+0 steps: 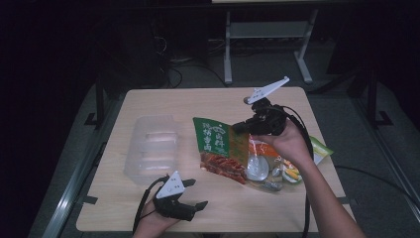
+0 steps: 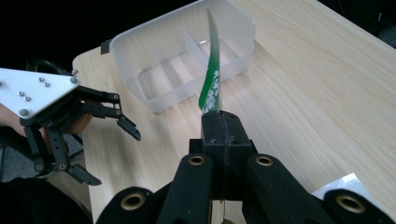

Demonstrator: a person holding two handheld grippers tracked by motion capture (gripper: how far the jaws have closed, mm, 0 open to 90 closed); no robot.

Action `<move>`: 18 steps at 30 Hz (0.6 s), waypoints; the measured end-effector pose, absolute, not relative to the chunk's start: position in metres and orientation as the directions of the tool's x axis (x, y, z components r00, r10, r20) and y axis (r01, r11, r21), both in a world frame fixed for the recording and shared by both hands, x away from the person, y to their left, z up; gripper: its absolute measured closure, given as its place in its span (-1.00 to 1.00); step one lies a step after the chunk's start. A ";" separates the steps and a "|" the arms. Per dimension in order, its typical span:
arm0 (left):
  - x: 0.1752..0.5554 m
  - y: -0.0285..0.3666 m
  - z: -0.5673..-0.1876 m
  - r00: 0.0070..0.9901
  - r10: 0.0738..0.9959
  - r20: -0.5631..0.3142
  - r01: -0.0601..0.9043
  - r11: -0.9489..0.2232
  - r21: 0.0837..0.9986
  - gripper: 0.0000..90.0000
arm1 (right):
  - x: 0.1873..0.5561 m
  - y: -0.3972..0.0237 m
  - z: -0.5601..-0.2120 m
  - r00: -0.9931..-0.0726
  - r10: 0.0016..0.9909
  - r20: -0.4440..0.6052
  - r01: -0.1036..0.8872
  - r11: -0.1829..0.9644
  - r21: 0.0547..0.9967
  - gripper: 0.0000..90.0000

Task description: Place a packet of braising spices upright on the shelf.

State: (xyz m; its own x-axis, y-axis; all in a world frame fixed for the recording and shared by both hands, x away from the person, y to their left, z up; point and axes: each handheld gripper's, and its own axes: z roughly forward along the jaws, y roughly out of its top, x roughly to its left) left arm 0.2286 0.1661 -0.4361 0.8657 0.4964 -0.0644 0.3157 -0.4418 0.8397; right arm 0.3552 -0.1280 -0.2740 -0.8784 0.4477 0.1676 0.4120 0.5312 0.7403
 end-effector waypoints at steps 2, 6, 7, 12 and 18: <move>0.229 0.166 -0.436 0.867 0.495 -0.063 0.314 -0.444 0.839 -0.54 | 0.355 -0.129 -0.276 -0.880 0.446 0.165 0.411 0.540 0.734 1.00; 0.229 0.165 -0.436 0.866 0.495 -0.064 0.317 -0.445 0.838 -0.54 | 0.353 -0.131 -0.277 -0.883 0.440 0.163 0.403 0.535 0.743 1.00; 0.229 0.165 -0.436 0.865 0.497 -0.067 0.317 -0.440 0.840 -0.54 | 0.352 -0.132 -0.277 -0.885 0.436 0.166 0.402 0.533 0.744 1.00; 0.231 0.165 -0.431 0.861 0.504 -0.066 0.314 -0.427 0.848 -0.54 | 0.347 -0.134 -0.272 -0.897 0.411 0.166 0.383 0.531 0.755 1.00; 0.237 0.166 -0.424 0.848 0.524 -0.078 0.323 -0.394 0.860 -0.51 | 0.338 -0.130 -0.259 -0.915 0.380 0.138 0.342 0.545 0.766 1.00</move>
